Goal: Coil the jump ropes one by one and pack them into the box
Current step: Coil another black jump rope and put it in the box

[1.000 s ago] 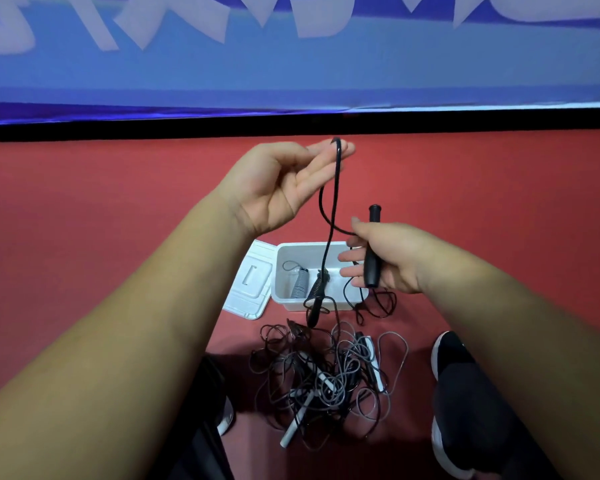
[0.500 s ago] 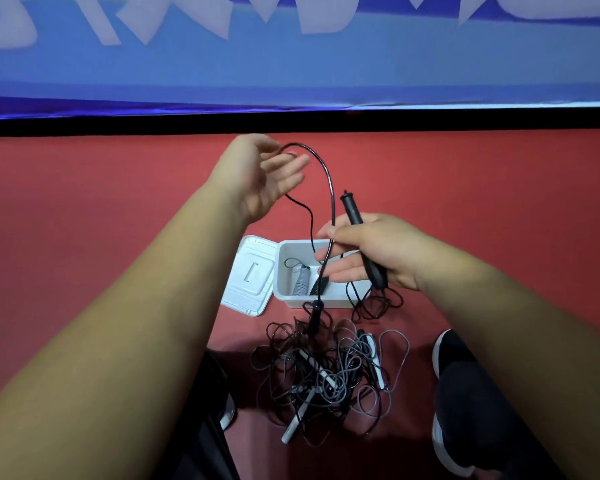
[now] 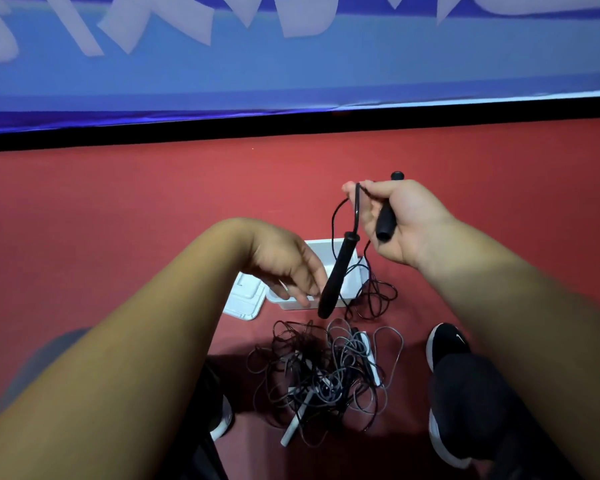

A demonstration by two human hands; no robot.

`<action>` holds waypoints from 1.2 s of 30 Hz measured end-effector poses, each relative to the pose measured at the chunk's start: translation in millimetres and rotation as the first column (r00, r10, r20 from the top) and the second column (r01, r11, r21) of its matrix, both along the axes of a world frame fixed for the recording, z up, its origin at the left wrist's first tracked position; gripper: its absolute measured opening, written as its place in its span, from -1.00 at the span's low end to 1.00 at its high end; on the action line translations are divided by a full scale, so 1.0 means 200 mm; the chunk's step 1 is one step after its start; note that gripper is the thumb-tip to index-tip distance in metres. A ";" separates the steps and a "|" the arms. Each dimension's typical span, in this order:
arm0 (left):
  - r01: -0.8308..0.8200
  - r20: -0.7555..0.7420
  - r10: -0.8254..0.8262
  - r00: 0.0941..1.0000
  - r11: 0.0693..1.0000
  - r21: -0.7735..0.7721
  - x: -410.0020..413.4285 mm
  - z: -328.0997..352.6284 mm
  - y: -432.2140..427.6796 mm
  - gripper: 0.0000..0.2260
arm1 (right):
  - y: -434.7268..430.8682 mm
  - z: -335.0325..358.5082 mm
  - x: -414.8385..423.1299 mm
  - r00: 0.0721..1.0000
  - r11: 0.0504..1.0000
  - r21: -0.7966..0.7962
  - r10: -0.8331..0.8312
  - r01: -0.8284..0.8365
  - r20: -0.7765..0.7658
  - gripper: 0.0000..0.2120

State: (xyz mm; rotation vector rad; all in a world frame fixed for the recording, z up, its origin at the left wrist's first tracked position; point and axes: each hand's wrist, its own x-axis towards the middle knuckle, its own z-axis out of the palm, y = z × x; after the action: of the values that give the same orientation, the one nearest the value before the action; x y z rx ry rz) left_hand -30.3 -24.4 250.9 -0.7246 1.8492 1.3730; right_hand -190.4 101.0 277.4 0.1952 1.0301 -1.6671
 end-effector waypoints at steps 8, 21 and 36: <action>-0.112 -0.243 0.117 0.963 0.993 0.036 -0.05 -0.01 0.00 -0.47 | 0.00 -0.01 0.00 0.997 1.000 -0.003 0.010 -0.010 -0.075 -0.92; -0.454 -0.414 0.416 0.809 0.891 0.007 -0.08 0.03 -0.03 -0.52 | -0.04 -0.12 -0.03 0.724 0.831 0.415 0.539 -0.371 -0.431 -0.73; -0.439 -0.333 0.328 0.884 0.829 -0.347 -0.02 0.08 -0.07 -0.29 | 0.03 -0.10 0.09 0.424 0.590 0.429 0.800 -0.684 -0.425 -0.54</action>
State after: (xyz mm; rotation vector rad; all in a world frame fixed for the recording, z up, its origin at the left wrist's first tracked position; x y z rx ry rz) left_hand -35.2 -38.0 266.6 -1.2474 2.3377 1.3817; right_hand -173.1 107.6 256.9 -0.6513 1.4556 -0.7537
